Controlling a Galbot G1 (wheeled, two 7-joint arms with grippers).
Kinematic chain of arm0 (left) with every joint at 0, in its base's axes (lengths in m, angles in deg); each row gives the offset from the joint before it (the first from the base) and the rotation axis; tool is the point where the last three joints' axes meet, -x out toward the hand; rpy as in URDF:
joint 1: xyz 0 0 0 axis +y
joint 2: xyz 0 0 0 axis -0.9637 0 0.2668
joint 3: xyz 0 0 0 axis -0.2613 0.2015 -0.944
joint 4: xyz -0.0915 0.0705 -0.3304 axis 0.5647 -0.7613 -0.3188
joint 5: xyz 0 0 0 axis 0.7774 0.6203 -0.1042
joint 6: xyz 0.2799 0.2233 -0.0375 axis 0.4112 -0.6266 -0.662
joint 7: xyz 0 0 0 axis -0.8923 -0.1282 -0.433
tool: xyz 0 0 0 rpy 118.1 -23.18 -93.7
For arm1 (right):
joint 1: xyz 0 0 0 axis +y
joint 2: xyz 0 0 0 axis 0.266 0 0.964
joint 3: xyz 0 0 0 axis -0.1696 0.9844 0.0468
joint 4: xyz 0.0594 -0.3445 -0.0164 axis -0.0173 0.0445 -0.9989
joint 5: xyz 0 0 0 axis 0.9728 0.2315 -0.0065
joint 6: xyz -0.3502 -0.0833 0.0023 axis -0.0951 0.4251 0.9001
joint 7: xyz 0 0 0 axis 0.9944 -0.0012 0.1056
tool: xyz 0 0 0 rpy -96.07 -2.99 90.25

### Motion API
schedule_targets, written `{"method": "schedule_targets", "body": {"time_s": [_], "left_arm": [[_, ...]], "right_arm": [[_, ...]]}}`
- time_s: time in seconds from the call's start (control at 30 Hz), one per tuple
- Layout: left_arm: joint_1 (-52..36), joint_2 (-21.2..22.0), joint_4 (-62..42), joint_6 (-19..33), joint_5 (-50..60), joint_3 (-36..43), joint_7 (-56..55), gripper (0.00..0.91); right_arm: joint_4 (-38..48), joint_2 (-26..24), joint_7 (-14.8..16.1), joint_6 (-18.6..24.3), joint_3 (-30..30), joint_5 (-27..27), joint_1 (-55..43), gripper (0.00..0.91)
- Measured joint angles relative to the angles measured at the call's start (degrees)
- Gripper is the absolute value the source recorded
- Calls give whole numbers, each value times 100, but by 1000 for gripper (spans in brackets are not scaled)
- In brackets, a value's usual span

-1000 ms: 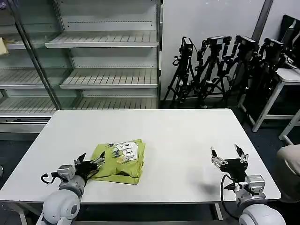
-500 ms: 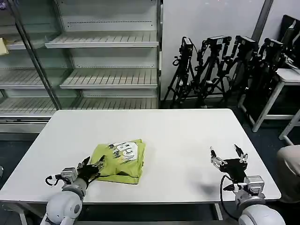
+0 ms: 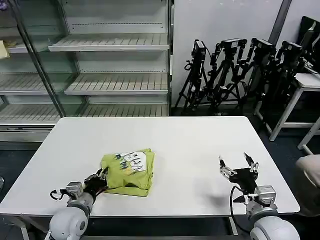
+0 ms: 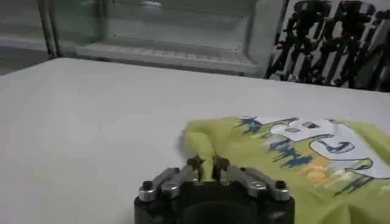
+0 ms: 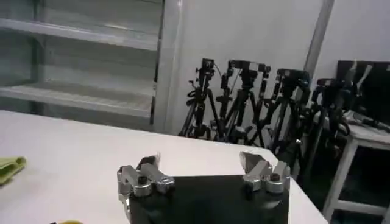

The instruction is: Fold and organize the clothes.

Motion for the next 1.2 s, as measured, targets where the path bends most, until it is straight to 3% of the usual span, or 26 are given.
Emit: {"method": "schedule_targets", "body": {"time_s": [0.23,0.4,0.87,1.03,1.2], "left_arm": [[-55,-108,-3,118,89,-94,235,10],[-17,-414,52,229,192,-343,420,10],[539,-2410,-398,282,46,-2818,1386,10],[596,-2460,126,183,9,-2989,1418,10],[505,-2084,825,51,214,-2343,1205,10]], "right_arm": [[6,-26,8,-1,48,3,-42,907],[46,-48,9,20,104,-13,-120,907],[78,8,39,87,307,1,-239,907],[100,-7,39,90,281,22,-211,907],[107,10,41,81,224,64,-157,907]]}}
